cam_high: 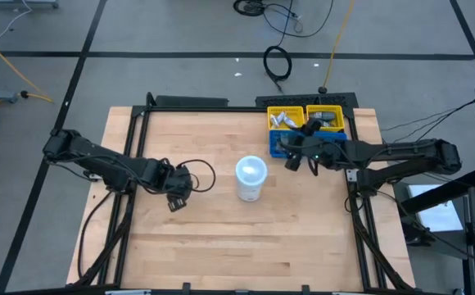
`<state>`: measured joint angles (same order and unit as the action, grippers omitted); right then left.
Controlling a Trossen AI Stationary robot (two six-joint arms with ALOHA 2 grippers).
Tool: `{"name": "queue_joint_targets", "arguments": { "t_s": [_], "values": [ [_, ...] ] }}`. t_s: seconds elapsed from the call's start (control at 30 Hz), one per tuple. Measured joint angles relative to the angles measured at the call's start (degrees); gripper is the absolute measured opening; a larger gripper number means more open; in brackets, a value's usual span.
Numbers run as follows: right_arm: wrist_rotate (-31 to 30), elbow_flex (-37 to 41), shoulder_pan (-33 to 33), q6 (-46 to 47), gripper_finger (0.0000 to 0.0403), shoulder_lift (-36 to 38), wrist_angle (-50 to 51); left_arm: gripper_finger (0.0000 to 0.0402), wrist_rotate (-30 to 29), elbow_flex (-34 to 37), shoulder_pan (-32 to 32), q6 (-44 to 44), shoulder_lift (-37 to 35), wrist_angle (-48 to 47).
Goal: Pick & Place Travel size toiletries
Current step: Return to Home Position
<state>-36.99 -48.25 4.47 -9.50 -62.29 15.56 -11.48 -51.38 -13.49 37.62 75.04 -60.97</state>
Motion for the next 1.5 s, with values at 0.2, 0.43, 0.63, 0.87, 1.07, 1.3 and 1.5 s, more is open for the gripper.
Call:
{"name": "queue_joint_targets", "arguments": {
  "t_s": [0.2,0.43,0.63,0.87,1.07,1.3,1.5],
  "values": [
    [0.0,0.0,-2.0,0.0,0.0267,0.0,-0.8,0.0182,6.6,3.0,-0.1,-1.1,0.1,-1.1],
    [0.0,0.0,-3.6,-0.1,0.0267,0.0,-0.8,0.0182,7.1,8.3,0.0,-4.1,0.1,-1.1],
    [-0.2,0.0,-4.6,-0.1,0.0267,0.0,-0.8,0.0182,6.6,11.0,0.0,-4.2,0.1,-1.0],
    [-0.2,0.0,-4.8,1.0,0.0267,0.0,-0.8,0.0182,5.2,14.8,0.0,-3.9,0.1,0.3],
    [-0.2,0.0,-4.7,1.1,0.0266,0.0,-0.8,0.0182,5.9,17.9,0.0,-3.7,0.1,5.7],
    [-0.2,0.0,-4.7,1.3,0.0265,0.0,-0.7,0.0181,8.0,20.6,0.1,-2.1,-0.1,11.9],
    [-0.2,0.0,-4.7,1.3,0.0264,0.0,-0.7,0.0146,9.0,20.8,0.0,-0.2,-0.1,11.7]
  ]
}}
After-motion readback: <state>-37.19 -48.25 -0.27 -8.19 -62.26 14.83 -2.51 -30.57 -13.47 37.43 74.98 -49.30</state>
